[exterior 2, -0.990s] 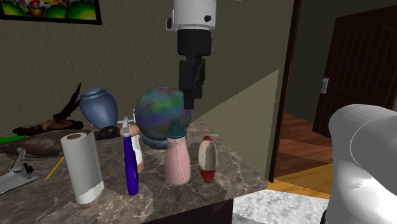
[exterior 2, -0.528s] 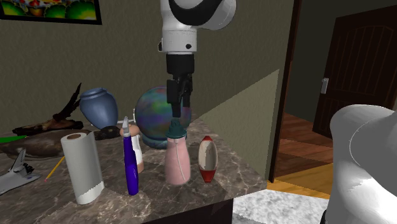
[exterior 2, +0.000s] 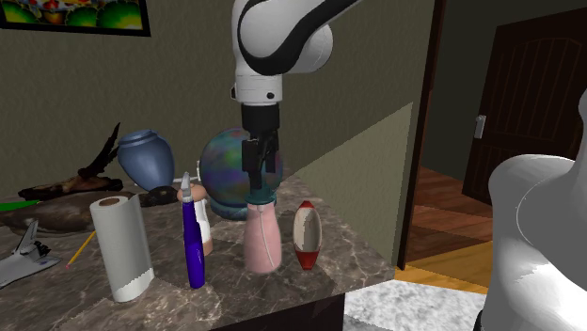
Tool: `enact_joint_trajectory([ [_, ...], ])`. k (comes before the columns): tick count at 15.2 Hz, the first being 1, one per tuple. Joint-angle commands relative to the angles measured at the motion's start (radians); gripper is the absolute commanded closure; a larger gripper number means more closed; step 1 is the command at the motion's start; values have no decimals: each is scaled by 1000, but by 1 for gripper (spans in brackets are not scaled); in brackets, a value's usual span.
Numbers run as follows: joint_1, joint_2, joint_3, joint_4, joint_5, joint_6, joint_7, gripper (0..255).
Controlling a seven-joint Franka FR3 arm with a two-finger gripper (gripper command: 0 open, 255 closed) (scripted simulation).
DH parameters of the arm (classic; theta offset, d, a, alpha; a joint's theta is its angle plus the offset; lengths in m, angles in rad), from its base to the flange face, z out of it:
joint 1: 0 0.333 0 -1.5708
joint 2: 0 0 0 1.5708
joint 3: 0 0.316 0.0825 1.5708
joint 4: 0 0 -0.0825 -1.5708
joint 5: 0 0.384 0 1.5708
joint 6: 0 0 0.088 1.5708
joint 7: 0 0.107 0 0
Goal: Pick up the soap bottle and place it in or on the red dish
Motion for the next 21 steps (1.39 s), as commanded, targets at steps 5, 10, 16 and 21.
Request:
enact_joint_trajectory([
  [5, -1, 21, -5, -29, 1, 50, -2, 0],
  [10, -1, 21, -5, -28, 1, 50, -2, 0],
  [16, -1, 21, -5, -29, 1, 50, -2, 255],
  [21, -1, 15, -4, -20, 0, 36, -2, 255],
])
